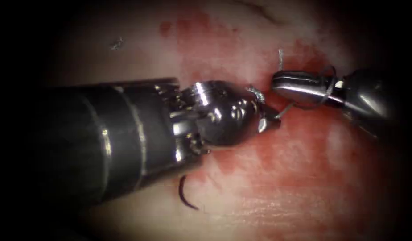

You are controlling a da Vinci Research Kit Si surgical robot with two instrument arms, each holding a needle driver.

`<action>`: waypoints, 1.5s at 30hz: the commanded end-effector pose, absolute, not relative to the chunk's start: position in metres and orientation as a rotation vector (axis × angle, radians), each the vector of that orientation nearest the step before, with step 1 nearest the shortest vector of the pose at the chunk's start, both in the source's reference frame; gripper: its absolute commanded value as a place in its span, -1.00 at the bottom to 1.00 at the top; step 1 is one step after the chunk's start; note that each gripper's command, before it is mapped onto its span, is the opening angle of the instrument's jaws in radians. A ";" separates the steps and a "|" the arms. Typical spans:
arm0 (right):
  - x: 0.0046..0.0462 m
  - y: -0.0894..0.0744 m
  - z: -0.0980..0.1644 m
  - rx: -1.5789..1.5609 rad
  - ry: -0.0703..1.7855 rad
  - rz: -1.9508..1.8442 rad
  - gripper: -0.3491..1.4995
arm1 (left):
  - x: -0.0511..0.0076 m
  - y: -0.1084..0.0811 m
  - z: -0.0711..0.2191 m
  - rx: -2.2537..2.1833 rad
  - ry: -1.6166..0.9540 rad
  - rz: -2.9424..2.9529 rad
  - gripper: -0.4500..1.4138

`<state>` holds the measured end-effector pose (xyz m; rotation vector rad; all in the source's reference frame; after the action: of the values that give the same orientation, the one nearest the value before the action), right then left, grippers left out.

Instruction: Wound Closure

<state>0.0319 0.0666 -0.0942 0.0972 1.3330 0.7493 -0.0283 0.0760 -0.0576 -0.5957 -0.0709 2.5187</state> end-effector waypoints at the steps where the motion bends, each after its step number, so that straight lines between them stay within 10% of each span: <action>1: 0.0323 0.067 -0.093 0.085 1.319 0.780 -0.91 | -0.0287 0.076 -0.057 -0.599 -0.068 2.519 -0.89; 5: 0.0319 0.068 -0.093 0.066 1.251 0.854 -0.75 | -0.0289 0.076 -0.057 -0.600 -0.069 2.517 -0.89; 7: 0.0323 0.067 -0.092 0.049 1.183 0.892 -0.04 | -0.0292 0.077 -0.057 -0.603 -0.075 2.514 -0.89; 9: 0.0327 0.067 -0.092 0.025 1.145 0.911 0.18 | -0.0294 0.077 -0.058 -0.603 -0.076 2.517 -0.89; 14: 0.0335 0.066 -0.091 0.026 1.084 0.954 0.31 | -0.0300 0.077 -0.058 -0.610 -0.085 2.517 -0.89; 39: 0.0333 0.067 -0.084 0.031 0.970 1.128 -0.04 | -0.0308 0.076 -0.057 -0.631 -0.095 2.516 -0.89; 45: 0.0339 0.066 -0.085 0.088 0.994 1.128 -0.46 | -0.0304 0.076 -0.057 -0.633 -0.096 2.518 -0.89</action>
<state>0.0330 0.0658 -0.0855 0.0878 0.9908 1.1299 -0.0298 0.0755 -0.0576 -0.6306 -0.0988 2.5187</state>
